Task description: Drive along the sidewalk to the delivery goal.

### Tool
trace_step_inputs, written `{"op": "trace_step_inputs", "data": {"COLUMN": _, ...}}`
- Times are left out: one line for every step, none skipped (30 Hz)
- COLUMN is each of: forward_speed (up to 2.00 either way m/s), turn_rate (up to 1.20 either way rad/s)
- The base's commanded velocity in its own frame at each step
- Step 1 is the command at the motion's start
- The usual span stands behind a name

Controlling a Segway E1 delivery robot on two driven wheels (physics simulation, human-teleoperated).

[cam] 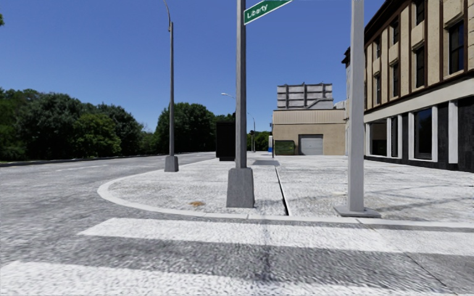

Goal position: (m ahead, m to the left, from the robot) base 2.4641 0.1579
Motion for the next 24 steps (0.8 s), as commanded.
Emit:
{"op": "trace_step_inputs", "data": {"forward_speed": 1.37, "turn_rate": 0.0}}
{"op": "trace_step_inputs", "data": {"forward_speed": 1.38, "turn_rate": 0.0}}
{"op": "trace_step_inputs", "data": {"forward_speed": 1.38, "turn_rate": 0.0}}
{"op": "trace_step_inputs", "data": {"forward_speed": 1.38, "turn_rate": 0.0}}
{"op": "trace_step_inputs", "data": {"forward_speed": 1.38, "turn_rate": 0.0}}
{"op": "trace_step_inputs", "data": {"forward_speed": 1.38, "turn_rate": 0.0}}
{"op": "trace_step_inputs", "data": {"forward_speed": 1.38, "turn_rate": 0.0}}
{"op": "trace_step_inputs", "data": {"forward_speed": 1.38, "turn_rate": -0.07}}
{"op": "trace_step_inputs", "data": {"forward_speed": 1.38, "turn_rate": -0.18}}
{"op": "trace_step_inputs", "data": {"forward_speed": 1.38, "turn_rate": -0.32}}
{"op": "trace_step_inputs", "data": {"forward_speed": 1.38, "turn_rate": -0.4}}
{"op": "trace_step_inputs", "data": {"forward_speed": 1.38, "turn_rate": -0.49}}
{"op": "trace_step_inputs", "data": {"forward_speed": 1.38, "turn_rate": -0.49}}
{"op": "trace_step_inputs", "data": {"forward_speed": 1.38, "turn_rate": -0.56}}
{"op": "trace_step_inputs", "data": {"forward_speed": 1.38, "turn_rate": -0.58}}
{"op": "trace_step_inputs", "data": {"forward_speed": 1.38, "turn_rate": -0.58}}
{"op": "trace_step_inputs", "data": {"forward_speed": 1.38, "turn_rate": -0.52}}
{"op": "trace_step_inputs", "data": {"forward_speed": 1.37, "turn_rate": -0.4}}
{"op": "trace_step_inputs", "data": {"forward_speed": 1.37, "turn_rate": 0.0}}
{"op": "trace_step_inputs", "data": {"forward_speed": 1.37, "turn_rate": 0.0}}
{"op": "trace_step_inputs", "data": {"forward_speed": 1.37, "turn_rate": 0.0}}
{"op": "trace_step_inputs", "data": {"forward_speed": 1.36, "turn_rate": 0.0}}
{"op": "trace_step_inputs", "data": {"forward_speed": 1.31, "turn_rate": 0.0}}
{"op": "trace_step_inputs", "data": {"forward_speed": 1.17, "turn_rate": 0.0}}
